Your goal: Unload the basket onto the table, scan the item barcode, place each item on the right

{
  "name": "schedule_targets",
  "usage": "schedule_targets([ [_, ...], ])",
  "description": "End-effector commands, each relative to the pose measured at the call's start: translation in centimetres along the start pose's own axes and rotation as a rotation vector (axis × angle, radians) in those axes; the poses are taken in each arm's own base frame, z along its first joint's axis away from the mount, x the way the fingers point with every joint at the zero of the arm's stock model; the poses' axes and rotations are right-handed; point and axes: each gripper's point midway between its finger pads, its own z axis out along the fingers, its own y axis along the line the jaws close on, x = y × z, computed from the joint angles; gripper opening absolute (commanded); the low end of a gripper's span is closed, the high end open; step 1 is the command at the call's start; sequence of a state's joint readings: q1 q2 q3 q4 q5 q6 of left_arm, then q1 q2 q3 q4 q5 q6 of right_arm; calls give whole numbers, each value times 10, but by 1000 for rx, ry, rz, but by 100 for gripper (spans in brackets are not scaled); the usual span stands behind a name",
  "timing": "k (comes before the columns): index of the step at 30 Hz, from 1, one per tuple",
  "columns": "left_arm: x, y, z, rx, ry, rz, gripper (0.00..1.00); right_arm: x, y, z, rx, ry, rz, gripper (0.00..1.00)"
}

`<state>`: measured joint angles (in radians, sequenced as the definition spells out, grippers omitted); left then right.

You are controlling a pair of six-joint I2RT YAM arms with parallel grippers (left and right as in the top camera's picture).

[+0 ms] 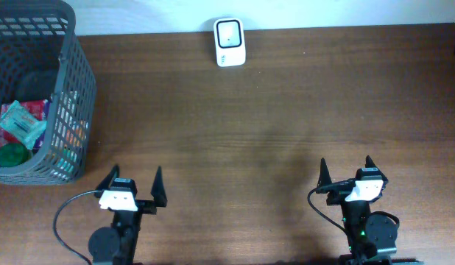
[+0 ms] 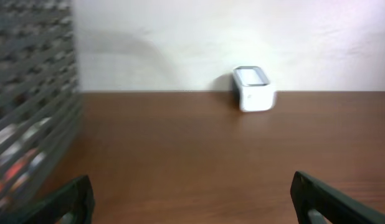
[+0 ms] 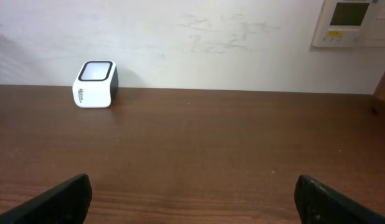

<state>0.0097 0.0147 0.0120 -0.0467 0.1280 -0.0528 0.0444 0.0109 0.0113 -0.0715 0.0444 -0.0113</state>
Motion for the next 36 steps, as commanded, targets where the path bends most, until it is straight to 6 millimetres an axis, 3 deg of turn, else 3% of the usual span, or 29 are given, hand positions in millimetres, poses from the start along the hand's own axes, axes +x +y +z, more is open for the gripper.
schedule_targets([
  [1, -38, -44, -9, 252, -157, 33, 99, 4, -2, 0, 11, 9, 0, 99],
  [3, -97, -56, -30, 310, -407, 79, 99, 4, -2, 0, 11, 9, 1, 99],
  [4, -117, -56, -39, 306, -479, 72, 99, 4, -2, 0, 11, 9, 0, 99],
  [6, -144, -55, -51, 289, -557, 82, 99, 4, -2, 0, 11, 9, 0, 99],
  [8, -182, -51, -63, 244, -614, 80, 99, 4, -2, 0, 11, 9, 0, 99],
  [9, -208, -47, -65, 209, -627, 75, 99, 4, -2, 0, 11, 9, 0, 99],
  [10, -222, -40, -60, 171, -600, 56, 99, 4, -2, 0, 11, 9, 0, 99],
  [12, -235, -24, -39, 75, -457, 5, 99, 4, -2, 0, 11, 9, 0, 99],
  [13, -232, -21, -16, 63, -293, 3, 99, 4, -2, 0, 11, 9, 0, 99],
  [15, -225, -48, 17, 236, -60, -17, 99, 4, -2, 0, 11, 9, 0, 99],
  [17, -217, -51, 44, 272, 39, -38, 99, 4, -2, 0, 11, 9, 0, 99],
  [20, -237, -42, 93, 255, 126, -46, 99, 4, -2, 0, 11, 9, 0, 99],
  [23, -262, 2, 144, 133, 332, -120, 99, 4, -2, 0, 11, 9, 0, 99],
  [26, -272, 76, 173, -59, 462, -187, 99, 4, -2, 0, 11, 9, 0, 99],
  [29, -259, 160, 189, -205, 501, -255, 99, 4, -2, 0, 11, 9, 1, 99],
  [31, -239, 206, 185, -284, 529, -301, 99, 4, -2, 0, 11, 9, 0, 99],
  [33, -226, 236, 177, -342, 547, -334, 99, 4, -2, 0, 11, 9, 0, 99],
  [34, -215, 262, 166, -437, 574, -339, 99, 4, -2, 0, 11, 9, 0, 99],
  [36, -197, 291, 147, -599, 641, -321, 99, 4, -2, 0, 11, 9, 0, 99],
])
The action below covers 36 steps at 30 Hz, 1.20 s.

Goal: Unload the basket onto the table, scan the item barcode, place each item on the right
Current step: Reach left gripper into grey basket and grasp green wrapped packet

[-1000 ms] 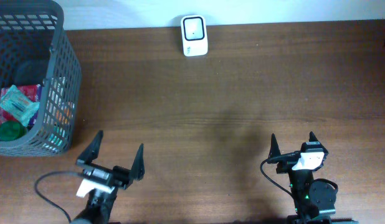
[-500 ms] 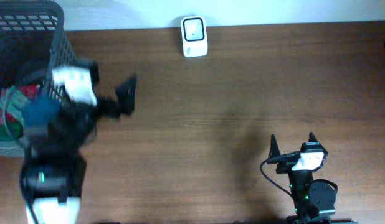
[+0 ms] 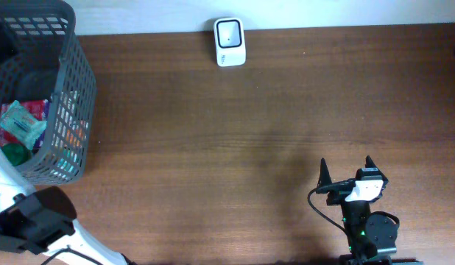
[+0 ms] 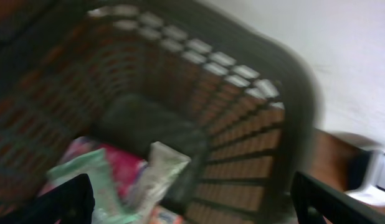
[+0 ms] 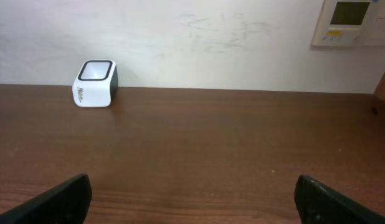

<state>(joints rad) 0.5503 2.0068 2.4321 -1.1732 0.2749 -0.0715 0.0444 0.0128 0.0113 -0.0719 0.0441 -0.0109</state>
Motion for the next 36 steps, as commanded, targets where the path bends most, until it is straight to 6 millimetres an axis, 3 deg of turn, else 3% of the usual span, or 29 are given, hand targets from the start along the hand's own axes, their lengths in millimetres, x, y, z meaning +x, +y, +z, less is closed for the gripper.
schedule_targets([
  [1, 9, 62, -2, -300, 41, -20, 99, 3, -2, 0, 11, 7, 0, 99],
  [2, 17, 66, 6, -310, 72, -23, 99, 3, -2, 0, 11, 7, 0, 99],
  [4, 28, 48, 24, -180, 121, -38, 99, 3, -2, 0, 11, 7, 0, 99],
  [6, 37, 52, 40, -177, 160, -46, 99, 3, -2, 0, 11, 7, 0, 99],
  [12, 98, 113, 80, -463, 370, -163, 100, 3, -2, 0, 11, 7, 0, 98],
  [15, 114, 118, 97, -466, 426, -166, 90, 3, -2, 0, 11, 7, 0, 99],
  [19, 131, 120, 123, -463, 473, -156, 90, 3, -2, 0, 11, 7, 0, 99],
  [22, 142, 120, 138, -464, 505, -147, 84, 3, -2, 0, 11, 7, 0, 99],
  [28, 167, 138, 153, -536, 578, -130, 63, 3, -2, 0, 11, 7, 0, 99],
  [30, 171, 139, 156, -537, 588, -130, 47, 3, -2, 0, 11, 7, 0, 99],
  [33, 176, 140, 157, -538, 608, -131, 30, 3, -2, 0, 11, 7, 0, 99],
  [35, 178, 139, 156, -538, 619, -131, 5, 3, -2, 0, 11, 7, 0, 99],
  [36, 180, 139, 154, -540, 631, -132, 0, 3, -2, 0, 11, 7, 0, 99],
])
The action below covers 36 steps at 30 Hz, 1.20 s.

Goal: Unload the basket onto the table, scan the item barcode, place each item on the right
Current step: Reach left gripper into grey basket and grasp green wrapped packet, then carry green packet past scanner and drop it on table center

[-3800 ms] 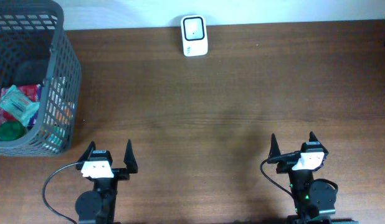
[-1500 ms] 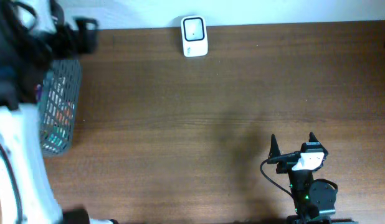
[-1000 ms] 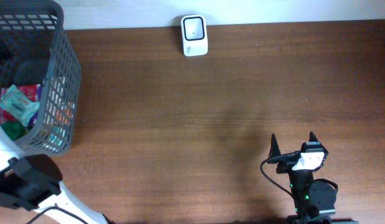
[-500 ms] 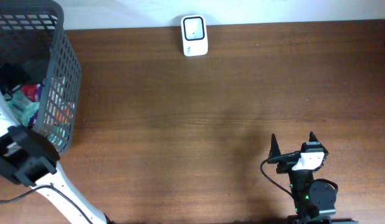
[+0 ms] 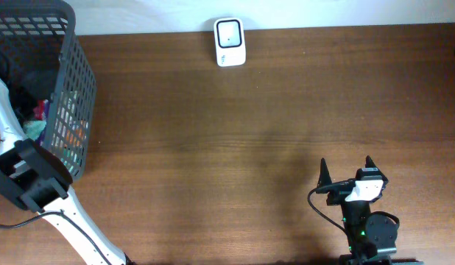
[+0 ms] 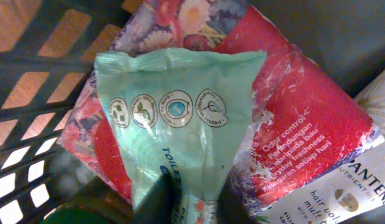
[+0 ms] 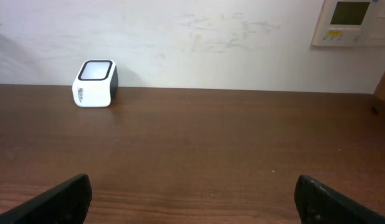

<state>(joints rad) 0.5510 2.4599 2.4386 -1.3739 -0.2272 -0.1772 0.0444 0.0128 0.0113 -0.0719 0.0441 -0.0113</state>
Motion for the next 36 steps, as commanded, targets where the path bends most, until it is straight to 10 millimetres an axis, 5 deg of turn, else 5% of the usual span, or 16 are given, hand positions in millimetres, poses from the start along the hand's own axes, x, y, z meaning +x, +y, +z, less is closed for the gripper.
schedule_targets([
  [1, 10, -7, 11, 18, 56, 6, 0, 3, -2, 0, 11, 7, 1, 99],
  [3, 8, -6, 1, 23, 47, 3, 0, 3, -2, 0, 11, 7, 1, 99],
  [5, -4, -12, -31, 100, -13, -12, 0, 3, -2, 0, 11, 7, 1, 99],
  [8, -31, -37, -116, 362, -199, -25, 0, 3, -2, 0, 11, 7, 1, 99],
  [13, -45, -35, -252, 610, -498, -146, 0, 3, -2, 0, 11, 7, 1, 99],
  [18, -24, -20, -357, 775, -665, -252, 0, 3, -2, 0, 11, 7, 1, 99],
  [22, 26, -73, -417, 1064, -619, -42, 0, 3, -2, 0, 11, 7, 1, 99],
  [24, 53, -106, -420, 1114, -530, 33, 0, 3, -2, 0, 11, 7, 1, 99],
  [26, 100, -172, -422, 1122, -492, 323, 0, 3, -2, 0, 11, 7, 1, 98],
  [29, 142, -234, -404, 1040, -425, 482, 0, 3, -2, 0, 11, 7, 1, 99],
  [31, 179, -287, -376, 934, -366, 582, 0, 3, -2, 0, 11, 7, 1, 99],
  [33, 201, -318, -353, 852, -350, 640, 0, 3, -2, 0, 11, 7, 1, 99],
  [36, 242, -375, -286, 647, -378, 738, 0, 3, -2, 0, 11, 7, 1, 99],
])
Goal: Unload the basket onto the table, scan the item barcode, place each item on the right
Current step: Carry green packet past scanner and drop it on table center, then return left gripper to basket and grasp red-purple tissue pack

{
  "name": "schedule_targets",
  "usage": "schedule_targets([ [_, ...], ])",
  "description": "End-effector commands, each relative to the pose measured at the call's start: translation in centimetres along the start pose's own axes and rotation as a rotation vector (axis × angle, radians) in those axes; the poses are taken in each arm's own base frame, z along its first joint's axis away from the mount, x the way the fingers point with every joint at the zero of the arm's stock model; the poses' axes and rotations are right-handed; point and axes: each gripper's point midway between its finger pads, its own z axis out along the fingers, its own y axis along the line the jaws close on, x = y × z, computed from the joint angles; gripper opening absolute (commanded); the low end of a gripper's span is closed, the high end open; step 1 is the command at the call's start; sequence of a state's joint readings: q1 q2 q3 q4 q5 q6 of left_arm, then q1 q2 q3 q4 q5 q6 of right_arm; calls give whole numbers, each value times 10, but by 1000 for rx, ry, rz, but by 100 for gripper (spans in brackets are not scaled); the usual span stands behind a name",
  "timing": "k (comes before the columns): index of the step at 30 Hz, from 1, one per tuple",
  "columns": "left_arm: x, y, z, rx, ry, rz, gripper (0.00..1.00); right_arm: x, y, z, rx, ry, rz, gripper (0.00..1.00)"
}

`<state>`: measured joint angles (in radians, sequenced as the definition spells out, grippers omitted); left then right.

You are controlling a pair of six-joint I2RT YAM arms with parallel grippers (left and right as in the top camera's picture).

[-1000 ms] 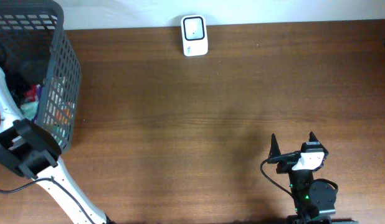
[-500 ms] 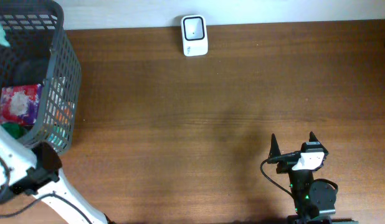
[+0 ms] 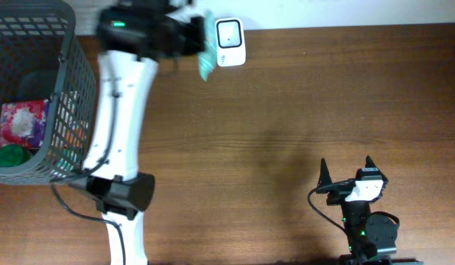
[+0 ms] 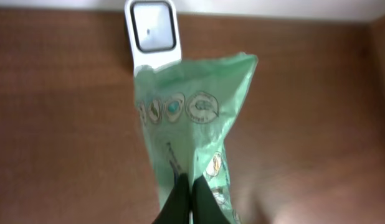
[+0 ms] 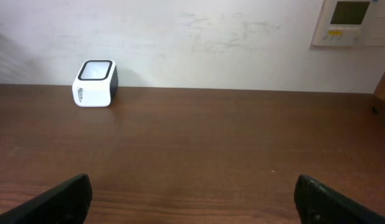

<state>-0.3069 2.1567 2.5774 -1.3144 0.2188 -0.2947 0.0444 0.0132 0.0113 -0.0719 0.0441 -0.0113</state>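
The white barcode scanner with its dark window stands at the table's far edge; it also shows as a scanner in the left wrist view and a scanner in the right wrist view. My left gripper is shut on a mint-green pouch, holding it over the table just in front of the scanner. Overhead, the pouch hangs just left of the scanner. My right gripper stands open at the near right, nothing between its fingers.
A dark plastic basket stands at the far left with a red-and-purple packet and a green lid inside. The left arm stretches up the table beside the basket.
My left gripper was down in the basket, shut on the green pouch. It now holds the pouch out of the basket, in front of the scanner. The right arm has not moved.
Both grippers stood open at the near edge. The left one was then over the basket, open. Then it was shut on the green pouch among the packets. Now the pouch hangs before the scanner. My right gripper has stayed put.
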Motion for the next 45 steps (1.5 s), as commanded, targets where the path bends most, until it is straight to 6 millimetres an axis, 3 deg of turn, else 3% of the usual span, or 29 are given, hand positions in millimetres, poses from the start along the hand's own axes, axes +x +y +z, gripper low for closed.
schedule_targets([
  [1, 32, 9, 66, -233, 26, 111, 0, 3, -2, 0, 11, 6, 1, 99],
  [4, 76, 1, 126, -264, 67, 179, 0, 3, -2, 0, 11, 6, 1, 99],
  [8, 128, 10, 172, -273, 113, 154, 0, 3, -2, 0, 11, 6, 1, 99],
  [11, 150, 22, 181, -295, 152, 108, 9, 3, -2, 0, 11, 6, 1, 99],
  [13, 151, 22, 181, -297, 156, 108, 18, 3, -2, 0, 11, 6, 1, 99],
  [14, 150, 22, 181, -295, 151, 107, 34, 3, -2, 0, 11, 6, 1, 99],
  [15, 149, 21, 182, -292, 146, 108, 39, 3, -2, 0, 11, 6, 1, 99],
  [16, 147, 20, 181, -291, 143, 108, 38, 3, -2, 0, 11, 6, 1, 99],
  [18, 129, 13, 171, -275, 101, 103, 34, 3, -2, 0, 11, 6, 1, 99],
  [20, 96, 5, 144, -254, 29, 90, 35, 3, -2, 0, 11, 6, 1, 99],
  [22, 48, 2, 92, -233, -87, 65, 37, 3, -2, 0, 11, 6, 1, 99],
  [23, 13, 7, 44, -226, -184, 48, 40, 3, -2, 0, 11, 6, 1, 99],
  [25, -23, 24, -14, -238, -303, 32, 66, 3, -2, 0, 11, 6, 1, 99],
  [26, -41, 42, -52, -258, -381, 7, 68, 3, -2, 0, 11, 6, 1, 99],
  [27, -54, 67, -88, -290, -451, -37, 77, 3, -2, 0, 11, 6, 1, 99],
  [29, -65, 118, -142, -370, -544, -119, 100, 3, -2, 0, 11, 6, 1, 99],
  [31, -66, 175, -184, -470, -605, -209, 99, 3, -2, 0, 11, 6, 1, 99],
  [32, -61, 217, -206, -544, -625, -274, 99, 3, -2, 0, 11, 6, 1, 99],
  [34, -44, 272, -227, -641, -613, -367, 99, 3, -2, 0, 11, 6, 1, 99],
  [36, -24, 319, -232, -715, -567, -450, 99, 3, -2, 0, 11, 6, 1, 99],
  [39, 7, 375, -214, -778, -448, -550, 100, 3, -2, 0, 11, 6, 1, 99],
  [43, 27, 417, -177, -800, -339, -596, 100, 3, -2, 0, 11, 6, 1, 99],
  [45, 36, 436, -148, -807, -244, -529, 99, 3, -2, 0, 11, 6, 1, 99],
])
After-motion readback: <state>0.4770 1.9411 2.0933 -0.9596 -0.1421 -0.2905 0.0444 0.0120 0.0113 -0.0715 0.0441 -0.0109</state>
